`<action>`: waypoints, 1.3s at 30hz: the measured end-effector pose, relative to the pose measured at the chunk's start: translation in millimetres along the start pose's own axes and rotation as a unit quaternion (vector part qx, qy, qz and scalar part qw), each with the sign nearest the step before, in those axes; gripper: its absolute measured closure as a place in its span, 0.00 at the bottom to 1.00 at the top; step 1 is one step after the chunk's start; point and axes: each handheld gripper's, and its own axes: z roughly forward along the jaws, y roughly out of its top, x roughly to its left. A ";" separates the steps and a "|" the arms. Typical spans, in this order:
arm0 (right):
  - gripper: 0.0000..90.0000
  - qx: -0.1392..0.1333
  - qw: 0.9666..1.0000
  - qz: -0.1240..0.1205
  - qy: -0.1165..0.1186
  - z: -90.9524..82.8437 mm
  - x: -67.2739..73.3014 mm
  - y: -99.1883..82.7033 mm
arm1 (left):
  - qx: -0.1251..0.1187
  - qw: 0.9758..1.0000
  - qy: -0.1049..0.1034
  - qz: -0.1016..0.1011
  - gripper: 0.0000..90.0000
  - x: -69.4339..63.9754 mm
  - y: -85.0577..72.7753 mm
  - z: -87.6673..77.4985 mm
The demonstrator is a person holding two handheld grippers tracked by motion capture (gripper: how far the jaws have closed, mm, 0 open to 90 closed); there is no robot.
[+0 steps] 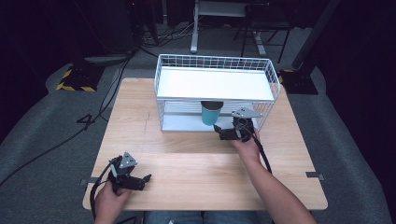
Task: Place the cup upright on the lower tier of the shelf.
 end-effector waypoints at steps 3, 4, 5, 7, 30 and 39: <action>0.02 0.003 1.000 -0.010 0.004 -10.6 1.9 1.2 | 0.000 1.000 0.000 0.001 0.04 0.2 0.1 0.0; 0.02 0.002 1.000 -0.011 0.007 -15.0 2.2 2.0 | 0.000 1.000 0.000 0.001 0.04 0.1 0.0 0.0; 0.02 0.001 1.000 -0.012 0.008 -17.7 2.4 2.6 | 0.000 1.000 0.000 0.001 0.04 0.2 0.1 0.0; 0.03 -0.002 1.000 -0.015 0.011 -24.3 2.2 4.0 | 0.000 1.000 0.000 -0.001 0.04 -0.1 0.0 0.1; 0.03 -0.017 1.000 -0.004 0.021 -98.9 -21.5 -19.1 | 0.000 1.000 0.000 0.001 0.04 0.1 0.0 0.0; 0.05 -0.011 1.000 0.007 0.020 -129.0 -36.6 -36.6 | 0.001 1.000 -0.001 -0.002 0.04 -0.2 0.0 0.0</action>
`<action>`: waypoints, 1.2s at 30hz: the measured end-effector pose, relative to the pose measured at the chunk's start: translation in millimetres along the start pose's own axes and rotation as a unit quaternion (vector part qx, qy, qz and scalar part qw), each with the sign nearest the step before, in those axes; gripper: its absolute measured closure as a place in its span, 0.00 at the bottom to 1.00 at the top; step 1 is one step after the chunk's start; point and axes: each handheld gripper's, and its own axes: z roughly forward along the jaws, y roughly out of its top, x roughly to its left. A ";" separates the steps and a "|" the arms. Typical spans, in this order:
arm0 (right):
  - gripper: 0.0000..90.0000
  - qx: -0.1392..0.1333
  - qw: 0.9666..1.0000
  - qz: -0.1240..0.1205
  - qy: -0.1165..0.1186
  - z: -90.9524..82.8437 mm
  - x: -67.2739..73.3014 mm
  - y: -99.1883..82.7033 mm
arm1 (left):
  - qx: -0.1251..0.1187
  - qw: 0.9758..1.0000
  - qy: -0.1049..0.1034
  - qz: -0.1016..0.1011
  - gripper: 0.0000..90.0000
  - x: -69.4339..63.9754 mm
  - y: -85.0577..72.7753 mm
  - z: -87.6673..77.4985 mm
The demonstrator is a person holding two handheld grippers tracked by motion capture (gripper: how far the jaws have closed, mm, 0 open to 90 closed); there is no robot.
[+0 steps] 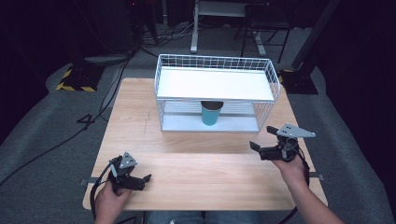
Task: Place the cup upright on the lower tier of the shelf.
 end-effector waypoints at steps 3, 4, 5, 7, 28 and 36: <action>0.08 0.005 1.000 0.005 -0.005 -10.8 -6.3 -7.3 | 0.000 1.000 0.001 -0.001 0.04 0.0 0.0 0.0; 0.11 0.011 1.000 0.007 -0.006 -13.9 -8.7 -10.1 | 0.000 1.000 0.001 -0.001 0.04 0.1 0.0 0.0; 0.13 0.017 1.000 0.013 -0.001 -17.3 -12.3 -13.8 | 0.000 1.000 0.001 -0.001 0.04 0.0 0.0 0.1; 0.13 0.024 1.000 0.017 0.004 -22.0 -16.9 -18.8 | 0.000 1.000 0.002 -0.001 0.04 0.1 0.0 0.1; 0.14 0.027 0.999 0.032 -0.007 -61.2 -32.1 -64.5 | 0.000 1.000 0.004 -0.003 0.04 0.4 0.4 0.3; 0.14 0.033 0.999 0.030 -0.015 -62.0 -35.7 -84.1 | 0.000 1.000 0.004 -0.003 0.04 0.3 0.4 0.3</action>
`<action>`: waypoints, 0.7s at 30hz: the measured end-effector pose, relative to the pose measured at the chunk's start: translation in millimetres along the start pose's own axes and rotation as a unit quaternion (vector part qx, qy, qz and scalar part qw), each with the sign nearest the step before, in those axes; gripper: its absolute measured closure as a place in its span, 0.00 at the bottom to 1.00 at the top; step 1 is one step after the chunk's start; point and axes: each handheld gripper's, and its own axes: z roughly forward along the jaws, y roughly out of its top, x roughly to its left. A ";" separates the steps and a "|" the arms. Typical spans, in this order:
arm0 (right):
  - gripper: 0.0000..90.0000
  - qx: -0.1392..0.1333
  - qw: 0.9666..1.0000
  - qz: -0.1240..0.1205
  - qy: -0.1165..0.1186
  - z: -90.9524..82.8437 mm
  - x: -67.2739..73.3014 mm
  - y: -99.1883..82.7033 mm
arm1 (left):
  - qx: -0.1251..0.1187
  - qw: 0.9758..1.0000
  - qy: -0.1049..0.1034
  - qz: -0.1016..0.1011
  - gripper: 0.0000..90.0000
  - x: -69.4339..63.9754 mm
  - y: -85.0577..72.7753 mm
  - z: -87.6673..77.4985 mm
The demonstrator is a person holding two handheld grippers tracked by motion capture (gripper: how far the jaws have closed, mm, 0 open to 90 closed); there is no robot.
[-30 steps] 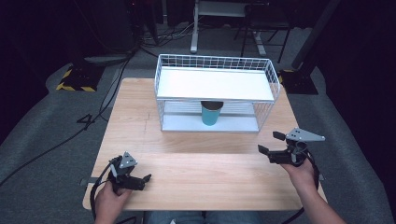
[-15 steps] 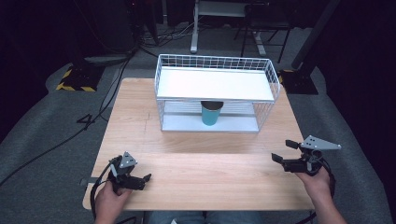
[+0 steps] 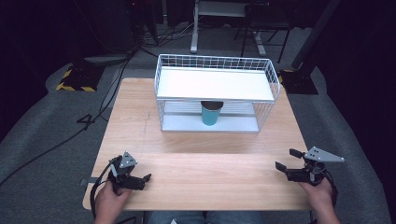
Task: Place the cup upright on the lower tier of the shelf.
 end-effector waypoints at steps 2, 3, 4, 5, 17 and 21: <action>0.14 0.008 1.000 0.008 0.001 1.9 -1.4 -7.0 | 0.000 1.000 0.001 0.000 0.04 0.1 0.0 0.0; 0.14 0.010 1.000 0.007 0.001 2.5 -1.9 -9.3 | 0.000 1.000 0.000 0.000 0.04 0.0 0.0 0.0; 0.14 0.014 1.000 0.007 0.000 3.3 -2.4 -12.1 | 0.000 1.000 0.000 0.000 0.04 0.0 0.0 0.0; 0.14 0.018 1.000 0.006 -0.001 4.3 -3.1 -15.3 | 0.000 1.000 0.000 0.000 0.04 0.0 0.0 0.0; 0.13 0.070 0.998 -0.001 -0.008 23.2 -1.5 -29.6 | 0.000 1.000 0.000 0.000 0.04 0.0 0.0 0.0; 0.13 0.087 0.996 0.000 -0.008 29.1 -0.5 -32.2 | 0.000 1.000 0.000 0.000 0.04 0.0 0.0 0.0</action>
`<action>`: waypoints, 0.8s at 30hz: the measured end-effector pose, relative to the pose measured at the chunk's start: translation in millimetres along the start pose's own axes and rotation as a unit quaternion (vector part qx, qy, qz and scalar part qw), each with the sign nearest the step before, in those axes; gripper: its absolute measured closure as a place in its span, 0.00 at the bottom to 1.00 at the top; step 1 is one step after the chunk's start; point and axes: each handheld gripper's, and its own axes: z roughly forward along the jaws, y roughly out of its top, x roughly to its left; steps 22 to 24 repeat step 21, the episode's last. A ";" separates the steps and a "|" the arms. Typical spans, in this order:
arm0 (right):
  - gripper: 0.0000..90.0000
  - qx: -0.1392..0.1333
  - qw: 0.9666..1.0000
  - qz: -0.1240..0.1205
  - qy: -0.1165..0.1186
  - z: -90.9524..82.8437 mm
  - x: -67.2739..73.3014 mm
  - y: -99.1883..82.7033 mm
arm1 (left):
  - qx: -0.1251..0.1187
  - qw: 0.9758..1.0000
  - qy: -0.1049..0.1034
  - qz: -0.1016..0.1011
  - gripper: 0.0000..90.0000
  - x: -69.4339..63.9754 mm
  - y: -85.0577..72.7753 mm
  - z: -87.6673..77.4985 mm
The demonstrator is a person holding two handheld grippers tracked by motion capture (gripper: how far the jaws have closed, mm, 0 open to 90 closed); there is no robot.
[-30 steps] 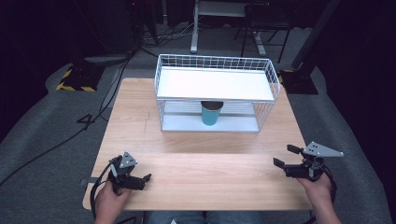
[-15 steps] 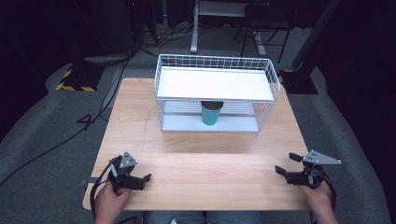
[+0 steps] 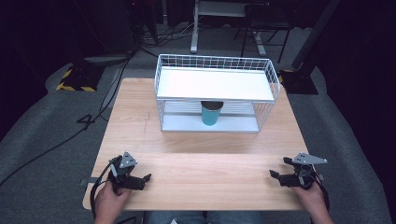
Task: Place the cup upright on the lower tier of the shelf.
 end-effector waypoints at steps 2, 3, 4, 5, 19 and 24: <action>0.13 0.008 1.000 -0.005 -0.005 2.6 1.3 -0.1 | 0.000 1.000 0.001 0.000 0.04 0.0 0.0 0.0; 0.13 0.011 1.000 -0.008 -0.007 3.6 2.2 -0.2 | 0.000 1.000 0.001 0.000 0.04 0.0 0.0 0.0; 0.13 0.015 1.000 -0.009 -0.008 5.2 3.0 -0.5 | 0.000 1.000 0.000 0.000 0.04 0.0 0.0 0.0; 0.13 0.020 1.000 -0.011 -0.009 6.9 3.5 -0.9 | 0.000 1.000 0.000 0.000 0.04 0.1 0.0 0.0; 0.09 0.030 0.999 -0.009 -0.018 12.4 7.4 0.4 | 0.000 1.000 0.000 0.000 0.04 0.0 0.0 0.0; 0.09 0.030 0.999 -0.009 -0.018 12.4 7.4 0.4 | 0.001 1.000 0.001 0.000 0.04 -0.1 -0.1 -0.1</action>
